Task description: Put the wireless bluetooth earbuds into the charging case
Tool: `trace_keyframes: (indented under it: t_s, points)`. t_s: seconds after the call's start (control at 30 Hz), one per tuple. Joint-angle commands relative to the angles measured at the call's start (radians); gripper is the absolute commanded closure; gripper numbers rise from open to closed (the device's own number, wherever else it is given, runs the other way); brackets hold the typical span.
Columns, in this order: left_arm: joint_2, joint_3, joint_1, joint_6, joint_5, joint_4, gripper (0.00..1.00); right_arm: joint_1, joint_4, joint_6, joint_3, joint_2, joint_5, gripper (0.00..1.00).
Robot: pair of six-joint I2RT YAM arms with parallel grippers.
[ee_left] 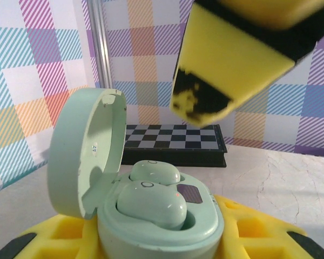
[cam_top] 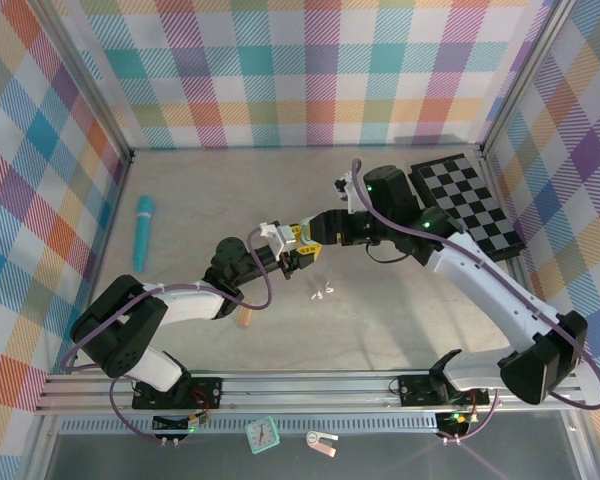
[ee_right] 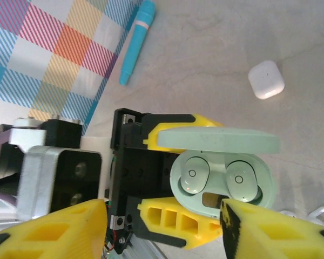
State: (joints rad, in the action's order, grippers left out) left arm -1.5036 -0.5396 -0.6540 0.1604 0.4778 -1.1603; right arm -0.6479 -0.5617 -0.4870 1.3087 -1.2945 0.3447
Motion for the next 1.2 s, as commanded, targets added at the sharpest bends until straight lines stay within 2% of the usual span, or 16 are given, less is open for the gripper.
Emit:
trace_keyframes:
  t_s: [0.0,0.2,0.3,0.6,0.83,0.93,1.17]
  points:
    - [0.037,-0.002,-0.01,0.064,0.039,-0.018,0.71,0.005,0.001,0.023,0.001,0.04,-0.062,0.33]
    - [0.065,0.004,-0.01,0.091,0.063,0.005,0.7,0.019,-0.025,-0.005,0.056,0.009,-0.167,0.14]
    - [0.073,0.002,-0.01,0.091,0.075,0.005,0.7,0.029,-0.053,-0.016,0.092,-0.034,-0.197,0.11]
    - [0.08,0.001,-0.01,0.08,0.066,-0.011,0.7,0.037,-0.093,-0.012,0.103,-0.093,-0.183,0.11]
    - [0.089,-0.021,-0.01,0.051,0.004,0.024,0.7,0.039,-0.054,-0.029,0.018,-0.018,-0.146,0.12]
    - [0.089,-0.019,-0.01,0.035,0.001,0.009,0.7,0.058,0.018,-0.073,-0.027,0.022,-0.065,0.11]
    - [0.087,-0.026,-0.012,-0.051,-0.02,-0.057,0.7,0.169,0.454,-0.402,-0.27,0.09,0.334,0.14]
